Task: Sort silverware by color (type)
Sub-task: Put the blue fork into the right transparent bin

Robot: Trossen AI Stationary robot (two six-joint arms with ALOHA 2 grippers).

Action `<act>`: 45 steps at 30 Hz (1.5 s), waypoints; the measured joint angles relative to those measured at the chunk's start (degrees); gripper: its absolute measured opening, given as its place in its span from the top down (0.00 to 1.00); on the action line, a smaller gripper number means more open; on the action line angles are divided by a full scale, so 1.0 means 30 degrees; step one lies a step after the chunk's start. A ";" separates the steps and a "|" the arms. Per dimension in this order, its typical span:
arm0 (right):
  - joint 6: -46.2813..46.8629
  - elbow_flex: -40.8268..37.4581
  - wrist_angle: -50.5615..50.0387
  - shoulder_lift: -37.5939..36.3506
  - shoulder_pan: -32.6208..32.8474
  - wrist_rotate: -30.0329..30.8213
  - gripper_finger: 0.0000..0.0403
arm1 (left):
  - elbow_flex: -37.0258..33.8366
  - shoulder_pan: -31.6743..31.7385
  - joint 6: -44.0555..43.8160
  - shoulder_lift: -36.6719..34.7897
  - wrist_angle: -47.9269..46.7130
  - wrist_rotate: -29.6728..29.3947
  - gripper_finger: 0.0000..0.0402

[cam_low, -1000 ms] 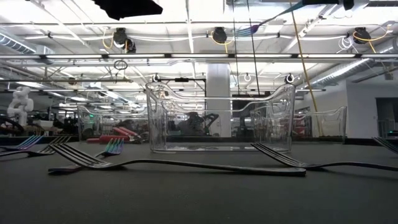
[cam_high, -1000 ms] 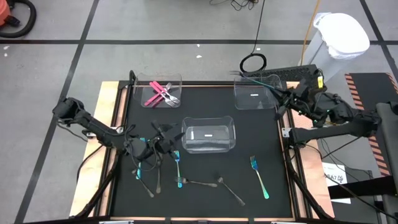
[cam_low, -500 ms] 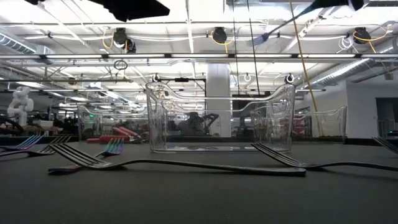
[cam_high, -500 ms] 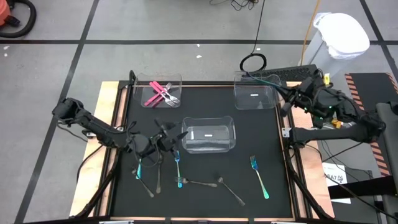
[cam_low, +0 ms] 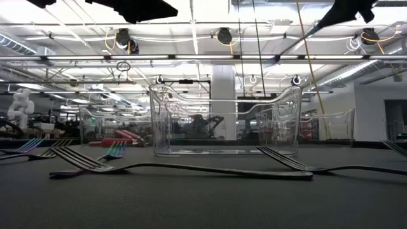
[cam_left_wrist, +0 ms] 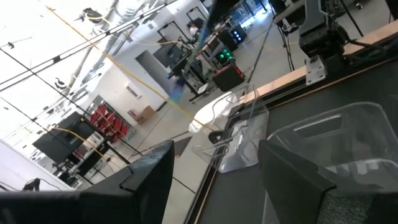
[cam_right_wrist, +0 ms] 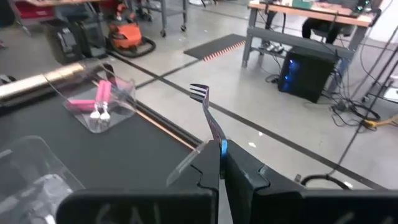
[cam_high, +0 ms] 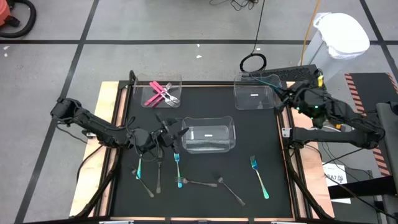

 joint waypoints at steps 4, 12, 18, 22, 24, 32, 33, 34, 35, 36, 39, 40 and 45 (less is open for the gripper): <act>-0.0200 -0.1048 0.0506 -0.0001 -0.0672 -0.0004 0.99 | 0.0000 0.0000 0.0125 -0.0407 -0.0302 0.0142 0.42; -0.0290 -0.1418 0.1318 -0.0007 -0.2411 -0.1889 0.99 | 0.0000 0.0052 -0.2738 -0.2043 -0.6199 0.3962 0.42; -0.1228 -0.1418 0.2287 0.0305 -0.3781 -0.3077 0.99 | 0.0013 0.0140 -0.6563 -0.3748 -1.0386 0.7065 0.42; -0.1298 -0.2162 0.2831 0.0417 -0.4809 -0.4234 0.99 | 0.0015 0.0138 -0.9061 -0.4620 -1.3168 0.8134 0.42; -0.1425 -0.3153 0.3884 0.0408 -0.5214 -0.4563 0.99 | 0.0015 0.0124 -1.0360 -0.4910 -1.4565 0.8921 0.42; -0.2496 -0.5323 0.5523 0.0111 -0.7533 -0.5628 0.99 | 0.0015 0.0068 -1.4774 -0.5259 -1.8492 1.0331 0.42; -0.2663 -0.5390 0.5493 -0.0025 -0.7853 -0.5899 0.99 | 0.0015 0.0014 -1.5085 -0.5259 -1.8711 1.0330 0.42; -0.2766 -0.5411 0.5398 -0.0178 -0.8158 -0.6151 0.99 | 0.0015 -0.0059 -1.5342 -0.5259 -1.8819 1.0330 0.42; -0.2908 -0.5411 0.5389 -0.0375 -0.8485 -0.6452 0.99 | 0.0015 -0.0154 -1.5543 -0.5259 -1.8866 1.0324 0.42; -0.3020 -0.5411 0.5416 -0.0596 -0.8819 -0.6785 0.99 | -0.0006 -0.0253 -1.5806 -0.5259 -1.8828 1.0325 0.42; -0.3160 -0.5409 0.5256 -0.1116 -0.9884 -0.7951 0.99 | -0.0136 -0.0588 -1.6420 -0.5259 -1.8715 1.0299 0.42; -0.3161 -0.5403 0.5050 -0.1184 -1.0222 -0.8383 0.99 | -0.0168 -0.0709 -1.6644 -0.5258 -1.8728 1.0266 0.42; -0.3227 -0.6013 0.4638 -0.1110 -1.1722 -1.0438 0.99 | -0.0175 -0.1171 -1.7406 -0.5252 -1.8655 0.9906 0.42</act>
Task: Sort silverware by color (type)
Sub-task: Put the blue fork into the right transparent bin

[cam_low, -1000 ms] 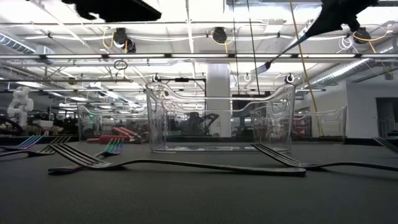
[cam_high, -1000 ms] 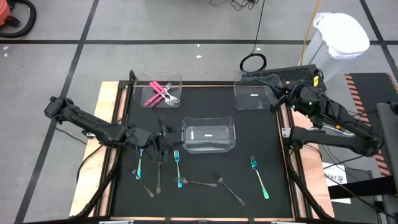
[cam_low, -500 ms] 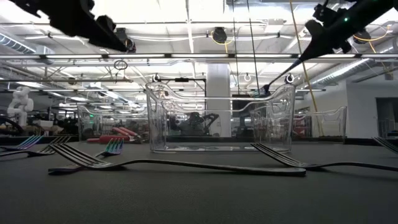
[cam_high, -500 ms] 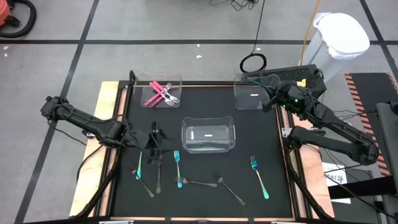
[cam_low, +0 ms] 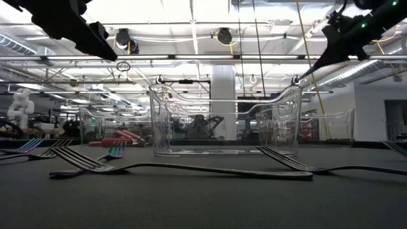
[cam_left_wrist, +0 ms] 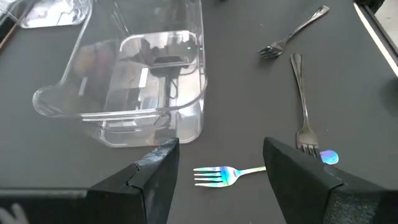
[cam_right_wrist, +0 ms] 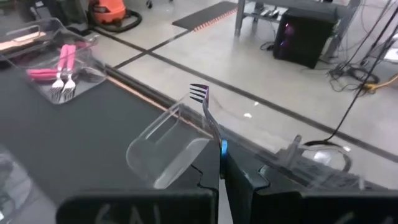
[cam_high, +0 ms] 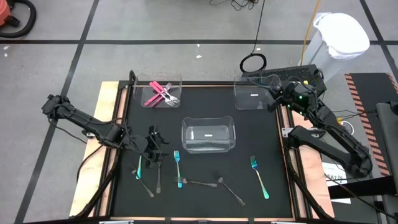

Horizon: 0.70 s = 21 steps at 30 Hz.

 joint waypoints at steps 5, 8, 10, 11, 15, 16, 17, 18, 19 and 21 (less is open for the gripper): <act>-0.0102 -0.1161 0.1698 0.0207 -0.1398 -0.1467 0.99 | 0.0000 -0.0286 0.0015 0.0007 0.0266 -0.0684 0.42; -0.0202 -0.1241 0.2319 0.0599 -0.2406 -0.1755 0.99 | 0.0000 -0.0279 0.0075 0.0007 0.0259 -0.0778 0.42; -0.0201 -0.1241 0.2663 0.0848 -0.3115 -0.2473 0.99 | 0.0000 -0.0279 0.0175 0.0007 0.0252 -0.0807 0.42; -0.0204 -0.1241 0.2725 0.0966 -0.3471 -0.2877 0.99 | 0.0000 -0.0279 0.0175 0.0007 0.0249 -0.0812 0.42; -0.0453 -0.1241 0.2567 0.1569 -0.4704 -0.4095 0.99 | 0.0000 -0.0279 0.0182 0.0007 0.0238 -0.0815 0.42; -0.0400 -0.1241 0.2521 0.1688 -0.4848 -0.4451 0.99 | 0.0000 -0.0279 0.0182 0.0007 0.0237 -0.0815 0.42; -0.0219 -0.1241 0.2499 0.1825 -0.4979 -0.4983 0.99 | 0.0000 -0.0279 0.0182 0.0007 0.0241 -0.0812 0.42; -0.0112 -0.1241 0.2519 0.1946 -0.5096 -0.5484 0.99 | 0.0000 -0.0279 0.0189 0.0007 0.0241 -0.0815 0.42; -0.0070 -0.1241 0.2523 0.2044 -0.5201 -0.5834 0.99 | 0.0000 -0.0279 0.0189 0.0007 0.0232 -0.0815 0.42; -0.0009 -0.1241 0.2480 0.2257 -0.5404 -0.6279 0.99 | 0.0000 -0.0279 0.0189 0.0007 0.0237 -0.0815 0.42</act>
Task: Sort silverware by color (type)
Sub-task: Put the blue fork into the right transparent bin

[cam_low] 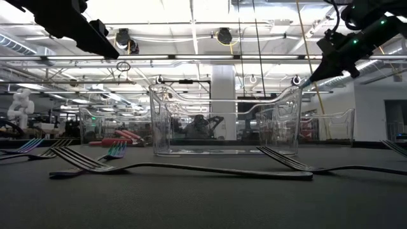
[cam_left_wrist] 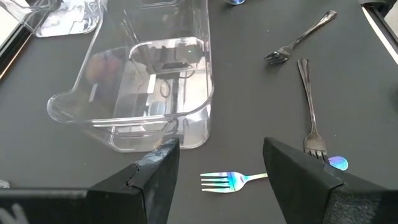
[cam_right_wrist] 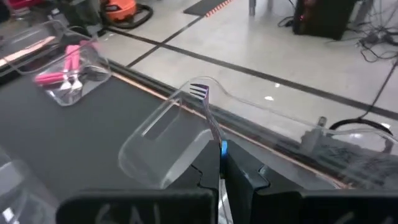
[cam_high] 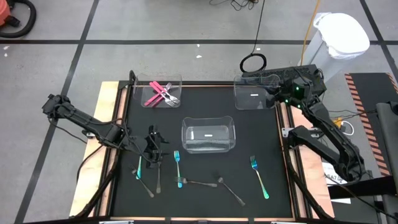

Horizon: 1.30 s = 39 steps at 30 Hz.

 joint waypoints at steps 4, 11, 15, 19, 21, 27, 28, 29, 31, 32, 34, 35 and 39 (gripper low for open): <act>0.0010 0.0007 -0.0526 0.0630 -0.0277 -0.0715 0.99 | 0.0000 0.0000 0.0001 0.0000 0.0000 0.0000 0.42; -0.0338 0.0007 -0.1058 0.1785 -0.0395 -0.0740 0.99 | 0.0000 0.0000 0.0015 0.0000 0.0005 -0.0080 0.42; -0.0548 0.0007 -0.1398 0.2497 -0.0395 -0.0737 0.99 | 0.0000 0.0000 0.0015 0.0000 0.0002 -0.0080 0.42; -0.0868 0.0007 -0.1600 0.3339 -0.0395 -0.0737 0.99 | 0.0000 0.0001 0.0015 0.0000 0.0001 -0.0080 0.42; -0.0902 0.0036 -0.1527 0.3722 -0.0395 -0.0722 0.97 | 0.0000 0.0007 0.0015 0.0000 0.0000 -0.0080 0.42; -0.0919 0.0036 -0.1562 0.4469 -0.0315 -0.0243 0.89 | 0.0000 0.0007 0.0007 0.0000 0.0003 -0.0080 0.42; -0.0924 0.0036 -0.1557 0.4512 -0.0250 -0.0152 0.87 | 0.0000 0.0007 0.0007 0.0000 0.0000 -0.0080 0.42; -0.0924 0.0036 -0.1564 0.4542 -0.0165 -0.0022 0.86 | 0.0000 0.0007 0.0007 0.0000 0.0000 -0.0080 0.42; -0.0925 0.0036 -0.1568 0.4551 0.0018 0.0347 0.83 | 0.0000 0.0007 0.0007 0.0000 0.0000 -0.0080 0.42; -0.0939 0.0036 -0.1559 0.4551 0.0076 0.0433 0.81 | 0.0000 0.0007 0.0007 0.0000 0.0000 -0.0080 0.42; -0.0989 0.0036 -0.1560 0.4582 0.0188 0.0745 0.78 | 0.0000 0.0007 0.0007 0.0000 0.0004 -0.0080 0.42; -0.0989 0.0036 -0.1555 0.4605 0.0248 0.0843 0.76 | 0.0000 0.0007 0.0007 0.0000 0.0000 -0.0080 0.42; -0.0982 0.0031 -0.1426 0.4683 0.0501 0.1414 0.69 | 0.0000 0.0007 0.0007 0.0000 0.0000 -0.0080 0.42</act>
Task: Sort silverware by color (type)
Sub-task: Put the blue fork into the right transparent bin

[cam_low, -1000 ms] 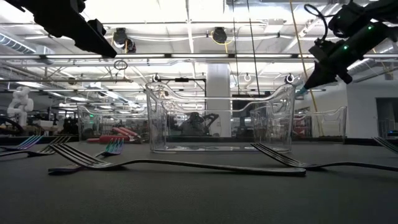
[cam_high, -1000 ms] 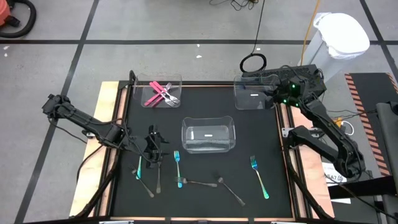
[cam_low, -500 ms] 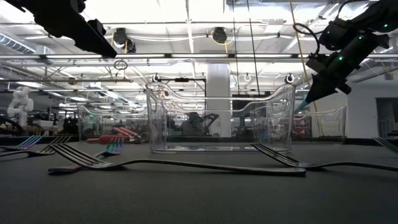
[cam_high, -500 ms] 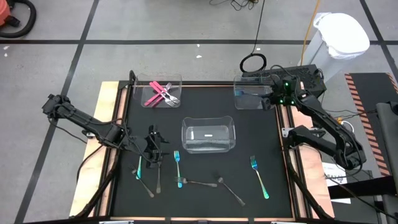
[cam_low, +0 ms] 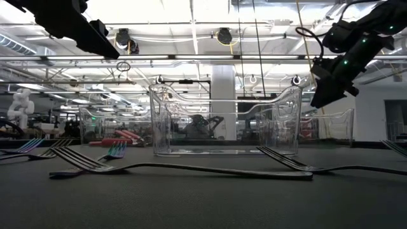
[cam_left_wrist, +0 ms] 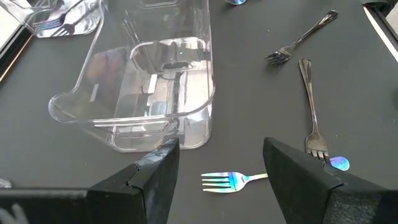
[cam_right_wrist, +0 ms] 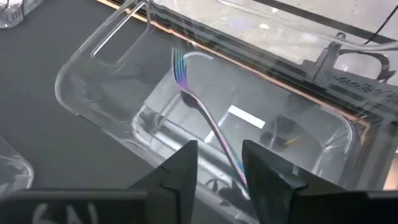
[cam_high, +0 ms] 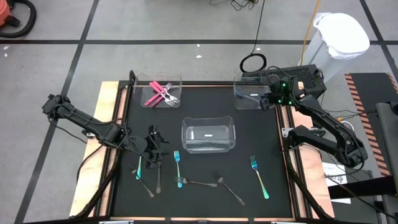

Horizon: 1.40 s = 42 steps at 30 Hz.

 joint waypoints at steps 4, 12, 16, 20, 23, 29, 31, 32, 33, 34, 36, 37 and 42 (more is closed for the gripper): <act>0.0341 -0.0002 0.0305 0.0057 0.0312 0.0641 0.63 | 0.0000 0.0000 -0.0007 0.0000 0.0007 0.0000 0.42; 0.0723 -0.0002 0.0492 -0.1162 0.1072 0.1463 0.60 | -0.0001 0.0000 0.0000 0.0000 0.0007 0.0000 0.42; 0.0816 -0.0002 -0.0047 -0.2711 0.1916 0.1419 0.60 | -0.0003 0.0007 0.0000 0.0000 0.0007 -0.0013 0.42; 0.1279 -0.0002 -0.0811 -0.4433 0.3090 0.1358 0.60 | -0.0004 0.0022 0.0000 0.0000 0.0023 -0.0088 0.42; 0.2019 -0.0009 -0.1169 -0.5499 0.4157 0.0788 0.60 | -0.0007 0.0022 0.0007 0.0000 0.0294 -0.0131 0.42; 0.3712 -0.0009 -0.0240 -0.7058 0.6720 -0.1191 0.60 | -0.0007 0.0022 0.0963 0.0007 0.1655 -0.0146 0.42; 0.3985 -0.0009 0.0221 -0.7206 0.7596 -0.1192 0.60 | -0.0007 0.0022 0.1067 0.0007 0.1820 -0.0146 0.42; 0.4068 -0.0009 0.0463 -0.7207 0.8061 -0.1185 0.60 | -0.0007 0.0022 0.1182 0.0007 0.1809 -0.0146 0.42; 0.4157 -0.0009 0.0777 -0.7187 0.8503 -0.1185 0.60 | -0.0007 0.0022 0.1228 0.0007 0.1814 -0.0146 0.42; 0.4239 -0.0009 0.1165 -0.7140 0.8951 -0.1192 0.60 | -0.0007 0.0022 0.1330 0.0007 0.1814 -0.0146 0.42; 0.4358 -0.0009 0.2126 -0.6848 0.9881 -0.1189 0.60 | -0.0007 0.0022 0.1348 0.0007 0.1864 -0.0146 0.42; 0.4371 -0.0009 0.2600 -0.6641 1.0361 -0.1180 0.60 | -0.0007 0.0022 0.1348 0.0007 0.1871 -0.0146 0.42; 0.4256 -0.0016 0.5310 -0.5232 1.2636 -0.1090 0.60 | -0.0007 0.0022 0.1297 0.0007 0.1626 -0.0138 0.42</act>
